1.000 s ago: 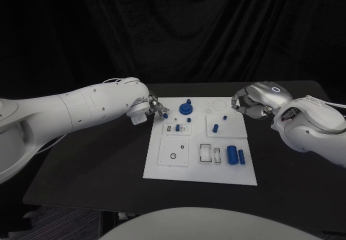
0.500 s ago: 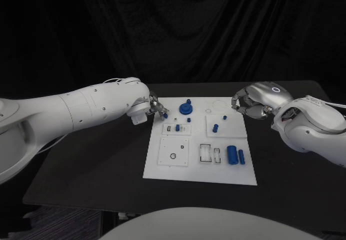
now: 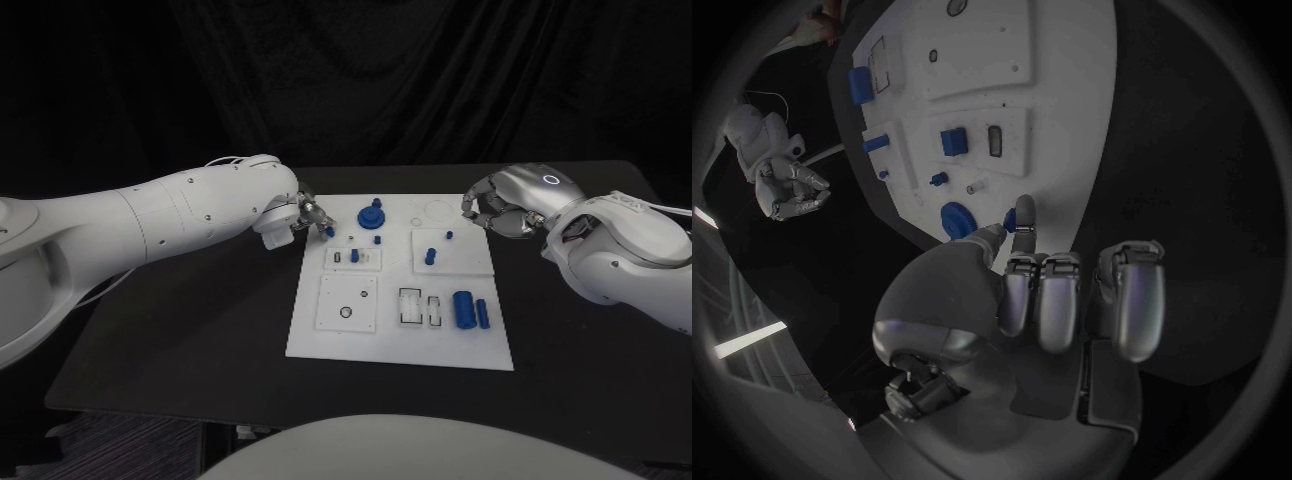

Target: Assemble the parts on the task board

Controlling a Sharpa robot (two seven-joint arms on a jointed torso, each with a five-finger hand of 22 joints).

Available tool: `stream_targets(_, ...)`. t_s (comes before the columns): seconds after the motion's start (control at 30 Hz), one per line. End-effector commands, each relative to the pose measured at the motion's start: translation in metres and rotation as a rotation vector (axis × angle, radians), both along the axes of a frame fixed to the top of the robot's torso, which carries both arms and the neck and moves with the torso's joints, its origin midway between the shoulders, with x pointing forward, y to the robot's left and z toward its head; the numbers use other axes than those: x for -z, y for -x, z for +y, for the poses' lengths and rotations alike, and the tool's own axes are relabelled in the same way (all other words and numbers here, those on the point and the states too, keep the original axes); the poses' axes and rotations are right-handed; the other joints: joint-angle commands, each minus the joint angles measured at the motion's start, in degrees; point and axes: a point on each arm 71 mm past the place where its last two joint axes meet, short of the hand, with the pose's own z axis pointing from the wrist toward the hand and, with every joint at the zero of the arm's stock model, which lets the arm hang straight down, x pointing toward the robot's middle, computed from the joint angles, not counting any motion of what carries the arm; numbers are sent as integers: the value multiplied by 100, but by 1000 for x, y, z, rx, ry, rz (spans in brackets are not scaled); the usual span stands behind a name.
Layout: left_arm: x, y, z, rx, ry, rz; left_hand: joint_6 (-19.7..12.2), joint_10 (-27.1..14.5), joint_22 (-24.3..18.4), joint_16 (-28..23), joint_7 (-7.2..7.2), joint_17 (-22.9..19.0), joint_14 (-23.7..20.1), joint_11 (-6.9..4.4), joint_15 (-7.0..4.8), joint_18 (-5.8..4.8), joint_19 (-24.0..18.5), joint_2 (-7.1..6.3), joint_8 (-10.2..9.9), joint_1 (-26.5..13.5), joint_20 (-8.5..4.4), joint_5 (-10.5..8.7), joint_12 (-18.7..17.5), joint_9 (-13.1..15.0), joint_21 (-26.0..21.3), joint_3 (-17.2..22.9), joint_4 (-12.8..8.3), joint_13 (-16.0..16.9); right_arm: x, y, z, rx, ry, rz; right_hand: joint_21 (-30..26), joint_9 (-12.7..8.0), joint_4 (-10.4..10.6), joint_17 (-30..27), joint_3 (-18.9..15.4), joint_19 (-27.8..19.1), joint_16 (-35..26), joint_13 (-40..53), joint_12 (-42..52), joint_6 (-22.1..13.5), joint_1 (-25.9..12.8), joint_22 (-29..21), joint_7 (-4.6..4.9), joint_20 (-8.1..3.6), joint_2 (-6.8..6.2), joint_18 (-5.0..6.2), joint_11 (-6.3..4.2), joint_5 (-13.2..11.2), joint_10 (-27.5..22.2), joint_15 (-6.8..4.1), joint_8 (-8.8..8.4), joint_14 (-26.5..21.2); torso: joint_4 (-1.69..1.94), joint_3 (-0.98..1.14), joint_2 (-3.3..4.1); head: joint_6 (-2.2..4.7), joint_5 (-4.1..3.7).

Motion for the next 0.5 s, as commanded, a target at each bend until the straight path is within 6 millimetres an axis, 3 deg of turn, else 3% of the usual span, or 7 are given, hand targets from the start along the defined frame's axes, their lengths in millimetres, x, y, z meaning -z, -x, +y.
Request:
stream_targets(0.03,2,1,-1,9,6,11,-24,605,1283,15,5,1509,595,41,37,90,232,11,-29,55,25,22,20,-9,-23,16,-34,1506,0,1,0,8,3,0,-20,13,-5,830,36,365,-36,1349,-23,53,28,1325,-2,19,21,94,3,34,475,9,38,456,-1,0,-1,-1,8)
stream_targets(0.5,2,1,0,8,9,8,-49,605,1264,15,16,1509,595,50,42,105,199,-24,-46,63,28,68,20,-11,-84,38,-59,1506,1,0,0,8,4,0,-20,13,-5,830,36,365,-36,1349,-23,53,28,1325,-2,19,21,94,3,34,475,9,38,456,-2,-1,-4,-1,10)
